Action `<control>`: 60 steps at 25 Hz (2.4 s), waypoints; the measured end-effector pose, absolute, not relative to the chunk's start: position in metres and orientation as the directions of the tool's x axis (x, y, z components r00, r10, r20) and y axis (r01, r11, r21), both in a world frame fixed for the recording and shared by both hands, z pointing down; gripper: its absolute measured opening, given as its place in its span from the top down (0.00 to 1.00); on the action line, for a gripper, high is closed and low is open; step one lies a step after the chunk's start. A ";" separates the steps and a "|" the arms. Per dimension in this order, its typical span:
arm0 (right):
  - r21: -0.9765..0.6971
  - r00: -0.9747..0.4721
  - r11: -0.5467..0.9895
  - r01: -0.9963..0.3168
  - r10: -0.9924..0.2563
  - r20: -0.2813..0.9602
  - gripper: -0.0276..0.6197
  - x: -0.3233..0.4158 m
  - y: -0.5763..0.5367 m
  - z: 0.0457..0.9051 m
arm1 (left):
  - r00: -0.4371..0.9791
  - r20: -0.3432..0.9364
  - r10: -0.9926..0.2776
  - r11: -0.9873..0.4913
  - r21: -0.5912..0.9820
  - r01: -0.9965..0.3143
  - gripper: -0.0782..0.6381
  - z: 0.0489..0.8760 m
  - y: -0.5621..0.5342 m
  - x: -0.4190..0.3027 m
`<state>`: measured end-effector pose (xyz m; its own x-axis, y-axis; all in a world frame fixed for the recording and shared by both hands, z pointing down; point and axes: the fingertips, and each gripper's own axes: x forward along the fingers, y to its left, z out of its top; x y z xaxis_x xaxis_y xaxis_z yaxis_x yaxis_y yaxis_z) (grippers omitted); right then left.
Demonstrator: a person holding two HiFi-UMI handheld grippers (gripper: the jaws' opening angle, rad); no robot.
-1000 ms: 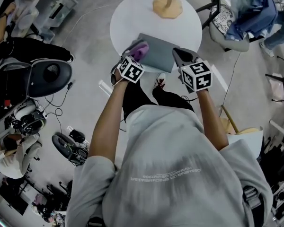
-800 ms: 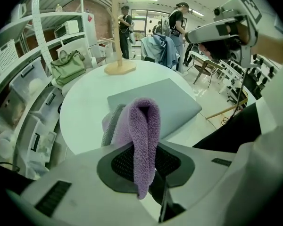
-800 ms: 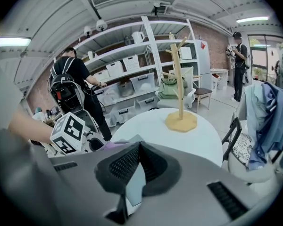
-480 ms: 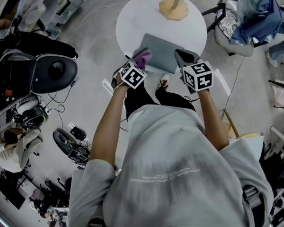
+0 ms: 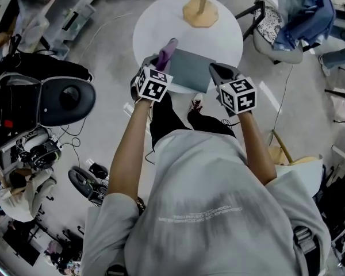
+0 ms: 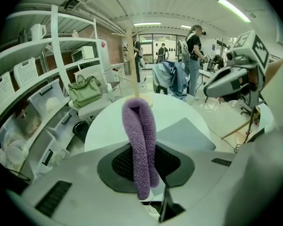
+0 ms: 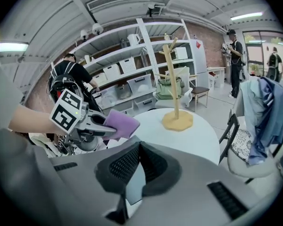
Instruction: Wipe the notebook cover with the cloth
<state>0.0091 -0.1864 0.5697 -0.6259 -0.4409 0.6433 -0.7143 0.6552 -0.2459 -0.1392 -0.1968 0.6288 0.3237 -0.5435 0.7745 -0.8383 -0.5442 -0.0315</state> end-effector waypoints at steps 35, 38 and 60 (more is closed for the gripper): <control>-0.228 -0.595 0.641 -0.733 -0.442 0.671 0.96 0.039 -0.180 0.574 | 0.373 0.848 -0.376 -0.658 0.038 -0.752 0.78 0.708 -0.186 -0.088; -0.229 -0.596 0.641 -0.732 -0.440 0.672 0.96 0.040 -0.176 0.575 | 0.384 0.852 -0.356 -0.665 0.058 -0.744 0.78 0.709 -0.177 -0.087; -0.216 -0.612 0.673 -0.707 -0.430 0.663 0.96 0.027 -0.150 0.568 | 0.386 0.898 -0.212 -0.699 0.136 -0.702 0.78 0.716 -0.085 -0.094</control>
<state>0.0266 -0.1501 0.5677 -0.6124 -0.4304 0.6631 -0.7072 0.6732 -0.2161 -0.0937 -0.0851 0.7163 0.3857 -0.2119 0.8979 -0.7018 -0.6992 0.1364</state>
